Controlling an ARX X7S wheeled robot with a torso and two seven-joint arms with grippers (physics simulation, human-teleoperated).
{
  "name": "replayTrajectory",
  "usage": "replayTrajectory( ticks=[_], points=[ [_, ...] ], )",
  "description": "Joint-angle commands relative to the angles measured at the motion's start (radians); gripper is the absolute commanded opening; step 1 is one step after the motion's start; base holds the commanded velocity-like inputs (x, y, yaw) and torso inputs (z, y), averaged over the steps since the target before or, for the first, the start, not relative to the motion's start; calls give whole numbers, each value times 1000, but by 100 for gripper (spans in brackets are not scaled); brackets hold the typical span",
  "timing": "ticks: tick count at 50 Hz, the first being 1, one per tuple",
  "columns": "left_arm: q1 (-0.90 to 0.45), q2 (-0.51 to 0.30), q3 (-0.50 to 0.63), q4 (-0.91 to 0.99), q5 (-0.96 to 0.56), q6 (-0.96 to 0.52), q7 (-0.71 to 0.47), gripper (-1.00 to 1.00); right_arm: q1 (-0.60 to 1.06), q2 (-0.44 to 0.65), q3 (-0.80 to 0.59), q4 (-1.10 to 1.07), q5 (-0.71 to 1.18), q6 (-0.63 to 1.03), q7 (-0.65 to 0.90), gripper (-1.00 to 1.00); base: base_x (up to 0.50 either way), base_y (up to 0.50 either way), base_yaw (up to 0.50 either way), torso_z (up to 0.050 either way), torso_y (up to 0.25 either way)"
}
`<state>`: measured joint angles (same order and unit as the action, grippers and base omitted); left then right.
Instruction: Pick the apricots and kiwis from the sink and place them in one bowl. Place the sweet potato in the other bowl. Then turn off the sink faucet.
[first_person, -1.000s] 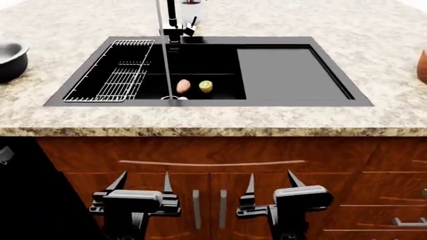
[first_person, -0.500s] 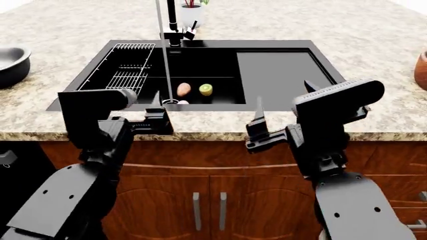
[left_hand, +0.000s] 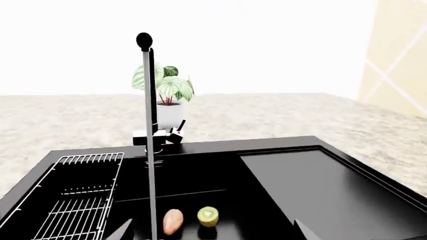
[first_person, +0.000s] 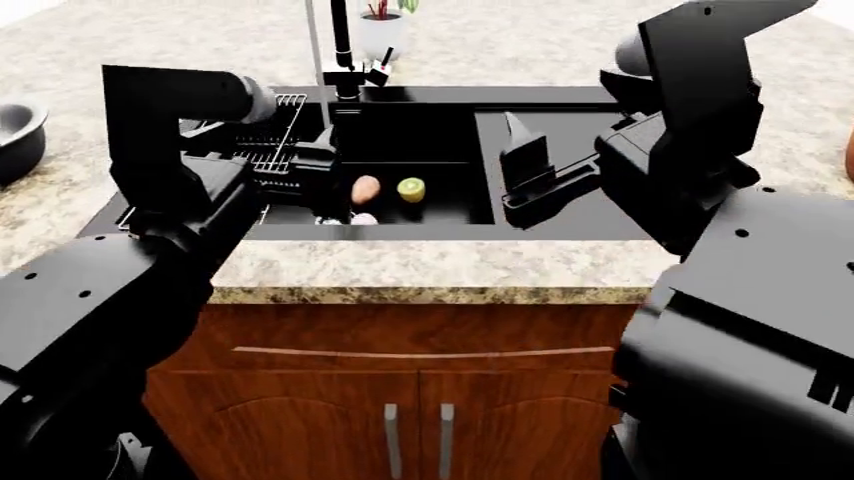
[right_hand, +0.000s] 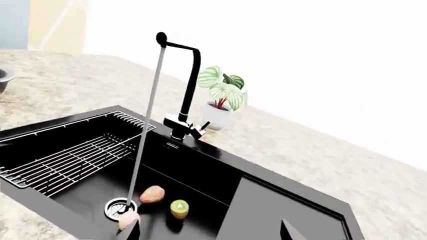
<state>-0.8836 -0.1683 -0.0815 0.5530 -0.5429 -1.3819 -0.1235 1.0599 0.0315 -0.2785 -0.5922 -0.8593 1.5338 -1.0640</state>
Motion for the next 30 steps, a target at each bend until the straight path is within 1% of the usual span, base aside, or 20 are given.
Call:
replayTrajectory(
  ticks=[1, 6, 9, 17, 25, 30],
  points=[
    [-41, -26, 10, -16, -15, -35, -5, 100, 76, -31, 11, 69, -98, 37, -157, 100, 500, 0, 0, 0, 0],
    [-38, -29, 9, -21, -18, -33, -7, 100, 67, -31, 47, 51, 72, 37, -29, 100, 500, 0, 0, 0, 0],
    [-38, -30, 10, -28, -18, -32, -11, 100, 68, -31, 47, 52, 111, 37, -5, 100, 500, 0, 0, 0, 0],
    [-44, -36, 9, -34, -18, -34, -22, 100, 78, -31, 25, 65, 49, 37, -74, 100, 500, 7, 0, 0, 0],
    [-46, -38, 6, -38, -25, -33, -27, 100, 80, -31, 12, 74, -21, 37, -142, 100, 500, 207, 0, 0, 2],
    [-46, -41, 7, -42, -28, -29, -29, 100, 82, -31, 23, 74, 4, 37, -122, 100, 500, 46, 0, 0, 0]
  ],
)
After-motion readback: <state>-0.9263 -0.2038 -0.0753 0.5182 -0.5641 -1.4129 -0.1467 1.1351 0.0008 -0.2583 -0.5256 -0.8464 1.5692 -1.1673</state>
